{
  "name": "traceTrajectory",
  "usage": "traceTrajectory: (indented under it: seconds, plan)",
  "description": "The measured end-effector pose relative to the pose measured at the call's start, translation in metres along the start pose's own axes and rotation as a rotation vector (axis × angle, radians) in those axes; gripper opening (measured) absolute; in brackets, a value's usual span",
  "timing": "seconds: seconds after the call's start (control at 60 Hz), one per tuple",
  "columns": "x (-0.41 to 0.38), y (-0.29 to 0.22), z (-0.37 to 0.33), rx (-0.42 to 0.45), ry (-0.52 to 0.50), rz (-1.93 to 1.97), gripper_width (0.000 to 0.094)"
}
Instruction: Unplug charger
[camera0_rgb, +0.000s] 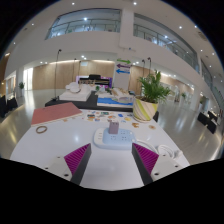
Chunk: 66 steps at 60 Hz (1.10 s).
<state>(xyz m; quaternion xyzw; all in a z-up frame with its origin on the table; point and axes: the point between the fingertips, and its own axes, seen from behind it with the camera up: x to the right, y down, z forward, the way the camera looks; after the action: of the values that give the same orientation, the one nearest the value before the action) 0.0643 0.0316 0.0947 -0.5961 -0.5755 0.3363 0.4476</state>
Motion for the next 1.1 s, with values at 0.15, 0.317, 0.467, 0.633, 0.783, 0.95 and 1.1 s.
traceTrajectory:
  seconds: [0.15,0.317,0.467,0.633,0.783,0.95,1.1]
  plan:
    - [0.006,-0.005,0.073,0.0,-0.01,0.019,0.0853]
    - [0.001,-0.01,0.138,0.002,-0.034,0.023,0.0854]
    - [-0.001,-0.014,0.178,-0.007,-0.041,0.033,0.0849]
    - [0.0,-0.012,0.201,-0.021,-0.031,0.045,0.0801]
    - [0.007,-0.02,0.206,0.012,-0.014,0.049,0.0174]
    - [0.03,-0.093,0.176,0.15,0.011,0.111,0.0158]
    - [0.091,-0.129,0.148,0.105,0.051,0.152,0.0158]
